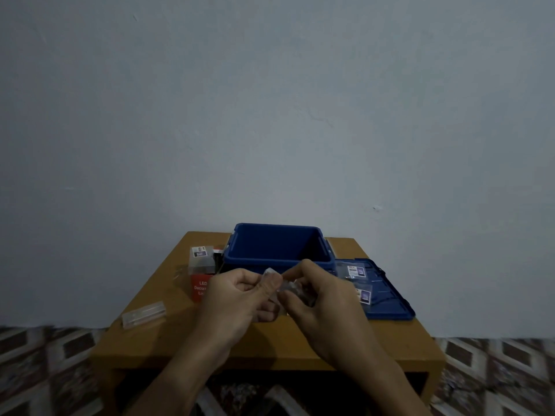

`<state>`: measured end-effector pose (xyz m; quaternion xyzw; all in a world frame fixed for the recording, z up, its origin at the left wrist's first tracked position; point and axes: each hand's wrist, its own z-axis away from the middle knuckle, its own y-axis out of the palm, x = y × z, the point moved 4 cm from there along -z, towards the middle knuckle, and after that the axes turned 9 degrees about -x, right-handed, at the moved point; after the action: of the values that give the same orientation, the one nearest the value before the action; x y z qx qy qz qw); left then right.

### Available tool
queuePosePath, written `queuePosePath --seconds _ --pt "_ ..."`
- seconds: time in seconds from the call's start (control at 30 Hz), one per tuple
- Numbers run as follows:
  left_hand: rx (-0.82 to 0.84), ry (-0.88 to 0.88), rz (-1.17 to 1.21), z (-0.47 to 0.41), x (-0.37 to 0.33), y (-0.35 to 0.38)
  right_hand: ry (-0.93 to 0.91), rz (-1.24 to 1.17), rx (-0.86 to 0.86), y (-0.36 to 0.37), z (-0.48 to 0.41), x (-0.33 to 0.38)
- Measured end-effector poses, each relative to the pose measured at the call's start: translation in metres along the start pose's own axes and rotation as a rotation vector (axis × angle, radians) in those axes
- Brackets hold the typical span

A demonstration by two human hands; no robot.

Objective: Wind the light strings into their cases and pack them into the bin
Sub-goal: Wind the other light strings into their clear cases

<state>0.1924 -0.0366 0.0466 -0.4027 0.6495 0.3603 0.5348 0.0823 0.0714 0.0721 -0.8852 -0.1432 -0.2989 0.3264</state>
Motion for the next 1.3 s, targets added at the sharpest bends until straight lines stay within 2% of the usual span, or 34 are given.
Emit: queuePosePath --seconds 0.27,0.5,0.6,0.73,0.83,1.0,1.3 --pt "0.044 -0.057 -0.013 -0.005 0.022 0.011 0.124 -0.045 0.075 0.011 -0.002 -0.035" --pt "0.133 -0.067 -0.177 -0.021 0.043 0.050 0.471 -0.372 0.088 0.003 0.001 -0.089" --pt "0.206 -0.089 -0.269 -0.029 0.054 0.079 0.620 -0.418 0.003 -0.009 0.004 -0.120" --pt "0.286 -0.094 -0.361 -0.036 0.067 0.119 0.829 -0.492 -0.248 -0.027 0.009 -0.164" --pt "0.346 -0.121 -0.410 -0.045 0.076 0.144 0.953 -0.579 -0.367 -0.039 0.009 -0.188" --pt "0.396 -0.162 -0.485 -0.065 0.088 0.180 1.001 -0.648 -0.447 -0.049 0.001 -0.217" --pt "0.375 -0.262 -0.519 -0.086 0.098 0.207 0.997 -0.602 -0.461 -0.038 -0.017 -0.235"
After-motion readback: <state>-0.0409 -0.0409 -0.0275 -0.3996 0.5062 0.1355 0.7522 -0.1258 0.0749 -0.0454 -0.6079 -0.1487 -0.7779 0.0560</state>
